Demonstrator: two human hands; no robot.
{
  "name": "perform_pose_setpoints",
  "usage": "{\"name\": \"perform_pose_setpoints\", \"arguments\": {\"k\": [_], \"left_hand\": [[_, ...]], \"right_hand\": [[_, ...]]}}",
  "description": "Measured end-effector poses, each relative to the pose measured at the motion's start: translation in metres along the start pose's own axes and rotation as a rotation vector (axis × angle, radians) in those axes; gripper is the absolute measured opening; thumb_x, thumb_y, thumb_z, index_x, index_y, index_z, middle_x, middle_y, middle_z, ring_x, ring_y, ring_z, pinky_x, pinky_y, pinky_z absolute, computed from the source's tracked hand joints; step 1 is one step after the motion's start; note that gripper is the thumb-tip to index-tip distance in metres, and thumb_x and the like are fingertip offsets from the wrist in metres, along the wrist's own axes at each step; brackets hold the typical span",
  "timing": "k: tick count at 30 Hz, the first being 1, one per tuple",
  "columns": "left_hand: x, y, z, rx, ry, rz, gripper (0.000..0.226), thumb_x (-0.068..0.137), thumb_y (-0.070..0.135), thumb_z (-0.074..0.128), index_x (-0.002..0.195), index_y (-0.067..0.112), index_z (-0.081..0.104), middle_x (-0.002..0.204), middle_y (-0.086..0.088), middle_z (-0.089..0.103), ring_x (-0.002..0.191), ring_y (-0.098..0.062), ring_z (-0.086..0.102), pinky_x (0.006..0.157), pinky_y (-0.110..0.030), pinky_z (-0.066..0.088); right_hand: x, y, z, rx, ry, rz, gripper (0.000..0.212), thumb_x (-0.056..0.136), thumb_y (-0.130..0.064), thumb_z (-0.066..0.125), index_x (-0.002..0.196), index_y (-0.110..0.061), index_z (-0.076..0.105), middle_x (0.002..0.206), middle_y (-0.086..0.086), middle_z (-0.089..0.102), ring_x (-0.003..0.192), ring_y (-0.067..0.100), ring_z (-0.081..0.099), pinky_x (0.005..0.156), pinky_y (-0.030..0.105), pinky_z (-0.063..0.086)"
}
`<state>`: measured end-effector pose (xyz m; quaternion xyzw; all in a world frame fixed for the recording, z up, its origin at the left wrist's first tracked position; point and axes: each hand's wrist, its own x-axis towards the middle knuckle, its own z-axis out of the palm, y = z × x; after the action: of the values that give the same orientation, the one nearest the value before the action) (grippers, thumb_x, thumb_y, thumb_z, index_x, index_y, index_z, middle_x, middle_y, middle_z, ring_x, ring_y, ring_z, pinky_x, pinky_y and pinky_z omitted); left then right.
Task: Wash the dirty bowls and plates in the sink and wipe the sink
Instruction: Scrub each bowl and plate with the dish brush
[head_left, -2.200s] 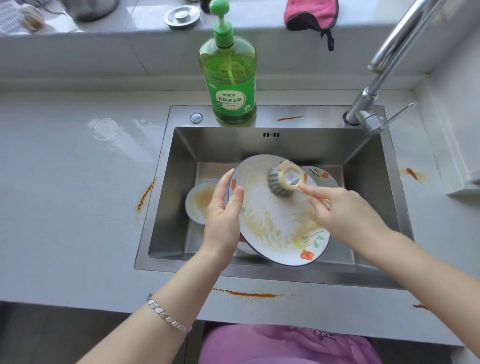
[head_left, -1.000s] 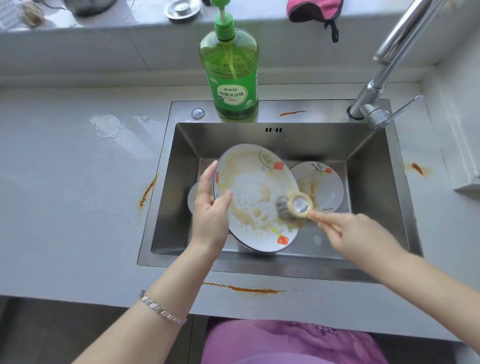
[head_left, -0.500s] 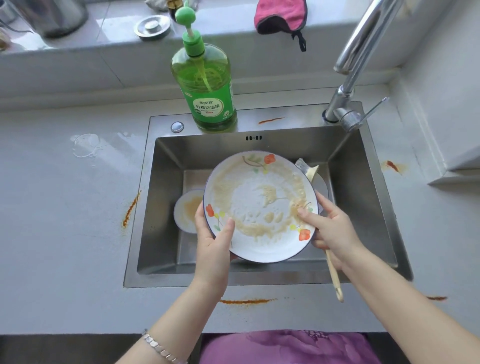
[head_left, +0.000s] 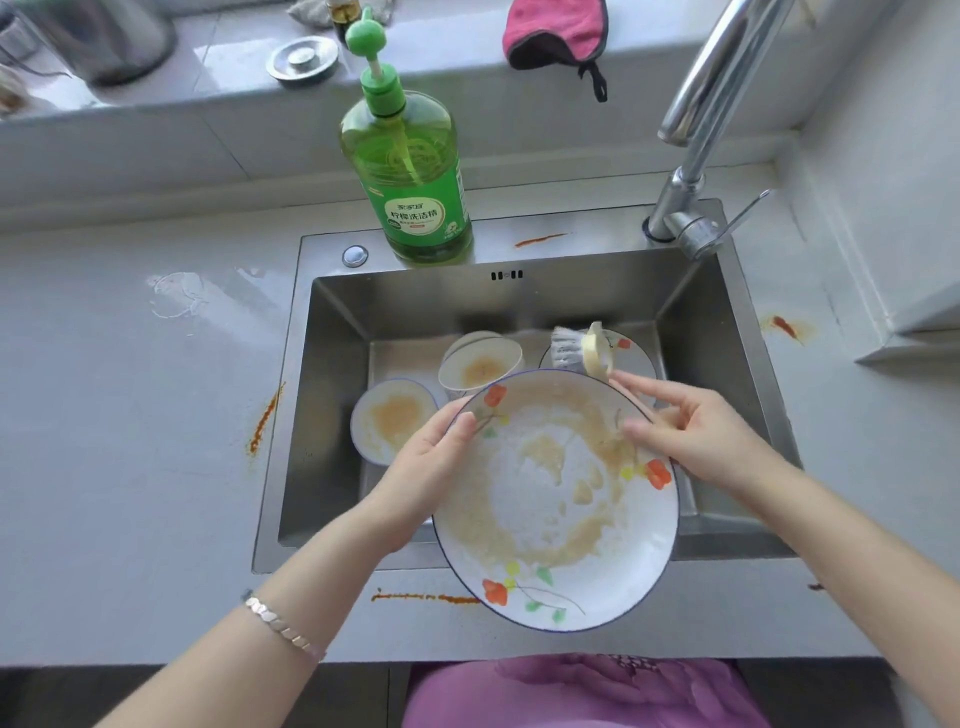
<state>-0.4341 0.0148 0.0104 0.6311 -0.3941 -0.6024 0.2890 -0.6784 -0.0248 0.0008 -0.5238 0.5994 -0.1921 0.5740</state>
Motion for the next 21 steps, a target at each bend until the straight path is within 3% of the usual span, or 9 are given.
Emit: {"name": "perform_pose_setpoints", "arguments": {"k": [1,3,4,7,11,13,17,20,21], "left_hand": [[-0.001,-0.003,0.002,-0.008,0.058,0.005,0.026,0.1,0.026,0.037,0.103,0.042,0.057,0.107,0.022,0.063,0.102,0.005,0.058,0.089,-0.013,0.044],[-0.001,-0.007,0.004,-0.017,0.171,0.013,0.024,0.101,0.027,0.035,0.104,0.041,0.055,0.105,0.023,0.06,0.105,0.0,0.056,0.09,-0.016,0.043],[-0.001,-0.007,0.005,-0.016,0.225,0.018,0.023,0.101,0.026,0.035,0.106,0.039,0.053,0.103,0.024,0.059,0.105,-0.002,0.055,0.088,-0.017,0.042],[0.001,-0.001,0.007,0.012,0.334,0.067,0.026,0.102,0.024,0.034,0.117,0.027,0.055,0.102,0.022,0.058,0.1,-0.001,0.054,0.082,-0.01,0.04],[0.004,0.007,0.005,0.024,0.398,0.096,0.03,0.102,0.022,0.035,0.126,0.02,0.052,0.111,0.013,0.058,0.105,-0.004,0.051,0.077,0.002,0.038],[0.005,0.008,0.002,0.025,0.406,0.089,0.031,0.101,0.024,0.036,0.128,0.023,0.051,0.116,0.012,0.058,0.11,-0.006,0.051,0.09,-0.008,0.038],[0.003,0.008,-0.001,-0.017,0.409,0.077,0.031,0.101,0.027,0.037,0.129,0.025,0.051,0.119,0.008,0.06,0.113,-0.01,0.054,0.099,-0.028,0.042],[0.004,0.006,-0.001,-0.01,0.402,0.068,0.028,0.101,0.026,0.037,0.124,0.026,0.053,0.121,0.006,0.06,0.116,-0.012,0.053,0.105,-0.033,0.039],[0.003,0.006,0.0,-0.011,0.397,0.066,0.027,0.101,0.025,0.038,0.122,0.027,0.053,0.121,0.005,0.061,0.116,-0.012,0.053,0.106,-0.033,0.039]], "right_hand": [[-0.003,-0.002,0.0,-0.105,0.117,-0.069,0.041,0.091,-0.023,0.058,0.126,-0.043,0.053,0.083,0.0,0.064,0.078,0.015,0.056,0.069,0.023,0.04],[-0.012,-0.008,0.004,-0.286,0.233,-0.169,0.036,0.095,-0.029,0.048,0.126,-0.047,0.05,0.079,-0.012,0.064,0.077,0.012,0.058,0.07,0.027,0.045],[-0.015,-0.01,0.009,-0.404,0.199,-0.189,0.036,0.096,-0.029,0.046,0.125,-0.049,0.05,0.079,-0.012,0.066,0.078,0.016,0.059,0.07,0.032,0.047],[-0.023,-0.01,0.035,-0.743,0.054,-0.139,0.037,0.097,-0.031,0.042,0.127,-0.054,0.045,0.105,-0.001,0.069,0.094,0.025,0.06,0.076,0.034,0.047],[-0.045,-0.012,0.061,-0.653,-0.194,-0.263,0.04,0.097,-0.027,0.043,0.127,-0.054,0.045,0.092,0.001,0.07,0.082,0.024,0.057,0.073,0.033,0.042],[-0.04,-0.014,0.055,-0.667,-0.214,-0.253,0.04,0.097,-0.027,0.042,0.126,-0.055,0.044,0.096,-0.001,0.07,0.081,0.024,0.056,0.073,0.033,0.043],[-0.014,-0.01,0.037,-0.608,0.003,-0.165,0.038,0.097,-0.025,0.043,0.126,-0.049,0.049,0.101,0.002,0.07,0.081,0.027,0.056,0.073,0.032,0.042],[-0.039,-0.02,0.06,-0.585,-0.212,-0.298,0.04,0.095,-0.025,0.047,0.123,-0.054,0.048,0.074,-0.005,0.065,0.061,0.018,0.04,0.069,0.033,0.042],[-0.04,-0.021,0.062,-0.59,-0.226,-0.313,0.041,0.095,-0.025,0.047,0.122,-0.055,0.048,0.074,-0.008,0.066,0.06,0.016,0.039,0.069,0.032,0.043]]}}
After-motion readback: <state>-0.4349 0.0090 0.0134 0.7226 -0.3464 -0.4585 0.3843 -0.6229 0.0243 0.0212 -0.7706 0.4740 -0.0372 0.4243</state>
